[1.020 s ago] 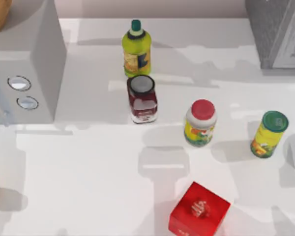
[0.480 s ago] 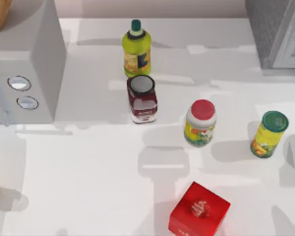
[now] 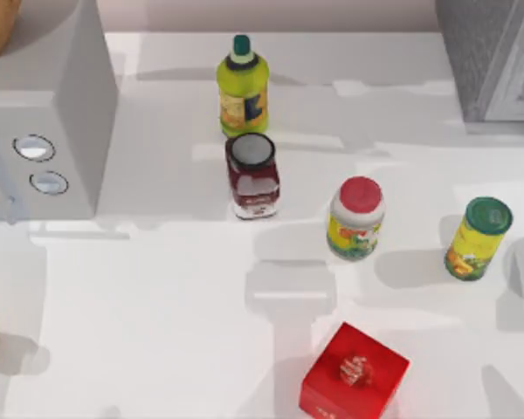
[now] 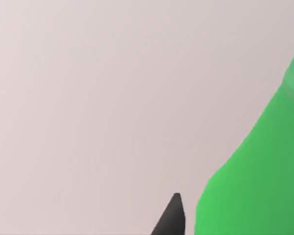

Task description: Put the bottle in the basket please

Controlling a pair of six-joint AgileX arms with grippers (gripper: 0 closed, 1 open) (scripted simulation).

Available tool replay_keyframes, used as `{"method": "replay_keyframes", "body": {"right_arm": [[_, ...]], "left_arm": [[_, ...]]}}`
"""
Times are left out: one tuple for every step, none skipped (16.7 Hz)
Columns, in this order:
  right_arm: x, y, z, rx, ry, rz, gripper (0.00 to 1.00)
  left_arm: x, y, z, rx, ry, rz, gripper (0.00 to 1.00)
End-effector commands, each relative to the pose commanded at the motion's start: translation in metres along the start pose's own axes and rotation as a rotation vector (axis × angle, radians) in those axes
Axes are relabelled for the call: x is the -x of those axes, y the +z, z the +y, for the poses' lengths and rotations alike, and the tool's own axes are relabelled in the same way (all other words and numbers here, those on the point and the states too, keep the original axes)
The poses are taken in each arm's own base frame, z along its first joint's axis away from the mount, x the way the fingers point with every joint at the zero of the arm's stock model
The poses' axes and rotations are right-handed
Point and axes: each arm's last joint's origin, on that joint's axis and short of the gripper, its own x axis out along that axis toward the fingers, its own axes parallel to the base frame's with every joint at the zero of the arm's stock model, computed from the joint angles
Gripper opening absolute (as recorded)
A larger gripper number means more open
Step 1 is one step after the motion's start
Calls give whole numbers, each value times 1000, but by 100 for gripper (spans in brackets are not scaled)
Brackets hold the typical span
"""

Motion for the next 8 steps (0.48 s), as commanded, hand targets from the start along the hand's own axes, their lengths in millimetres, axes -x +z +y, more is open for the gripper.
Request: {"method": "replay_keyframes", "body": {"right_arm": [[0,0,0,0,0,0,100],[0,0,0,0,0,0,100],[0,0,0,0,0,0,100],[0,0,0,0,0,0,100],[0,0,0,0,0,0,100],[0,0,0,0,0,0,100],[0,0,0,0,0,0,100],[0,0,0,0,0,0,100]], "left_arm": [[0,0,0,0,0,0,68],[0,0,0,0,0,0,75],[0,0,0,0,0,0,83],[0,0,0,0,0,0,90],[0,0,0,0,0,0,98],[0,0,0,0,0,0,100],[0,0,0,0,0,0,100],[0,0,0,0,0,0,100]]}}
